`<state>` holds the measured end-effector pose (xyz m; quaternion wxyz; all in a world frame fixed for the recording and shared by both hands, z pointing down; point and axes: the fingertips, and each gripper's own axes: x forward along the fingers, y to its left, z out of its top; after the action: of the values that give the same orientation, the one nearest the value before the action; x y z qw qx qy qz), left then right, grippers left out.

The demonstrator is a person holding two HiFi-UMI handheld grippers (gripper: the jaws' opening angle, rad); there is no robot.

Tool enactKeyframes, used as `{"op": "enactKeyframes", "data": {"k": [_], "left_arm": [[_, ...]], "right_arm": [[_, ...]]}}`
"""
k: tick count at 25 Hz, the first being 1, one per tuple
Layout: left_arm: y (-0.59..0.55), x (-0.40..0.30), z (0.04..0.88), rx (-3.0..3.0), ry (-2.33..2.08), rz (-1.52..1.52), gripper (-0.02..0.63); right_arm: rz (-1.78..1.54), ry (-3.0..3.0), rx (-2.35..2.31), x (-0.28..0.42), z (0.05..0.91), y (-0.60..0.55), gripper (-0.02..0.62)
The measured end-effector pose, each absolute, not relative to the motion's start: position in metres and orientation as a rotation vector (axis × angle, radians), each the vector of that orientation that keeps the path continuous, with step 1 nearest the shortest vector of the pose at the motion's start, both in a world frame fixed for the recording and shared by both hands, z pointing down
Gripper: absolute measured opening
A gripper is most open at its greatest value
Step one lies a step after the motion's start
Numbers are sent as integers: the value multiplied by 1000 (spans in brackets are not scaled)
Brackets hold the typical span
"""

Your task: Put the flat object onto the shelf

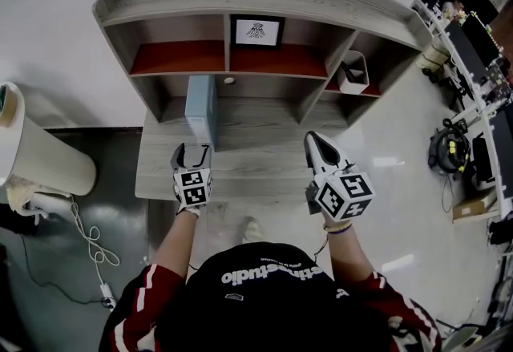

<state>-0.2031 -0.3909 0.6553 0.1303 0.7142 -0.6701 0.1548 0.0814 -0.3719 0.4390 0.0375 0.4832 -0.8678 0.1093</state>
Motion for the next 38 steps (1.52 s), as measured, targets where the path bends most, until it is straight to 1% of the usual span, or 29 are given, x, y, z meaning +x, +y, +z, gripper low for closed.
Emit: {"op": "enactKeyframes", "data": {"k": [12,24,38], "left_arm": [[-341,-223,581,2205,-1922,364,305],[-297,-241,517,2207,-1929,270,305],[-202,-257,452,2314,-1902,136,304]], "right_arm": [[339,-2691,1476,53,427,-332,3],[281,-2675,1491,47,415,-286,3],[229,-2686,1490,19,402,-211,3]]}}
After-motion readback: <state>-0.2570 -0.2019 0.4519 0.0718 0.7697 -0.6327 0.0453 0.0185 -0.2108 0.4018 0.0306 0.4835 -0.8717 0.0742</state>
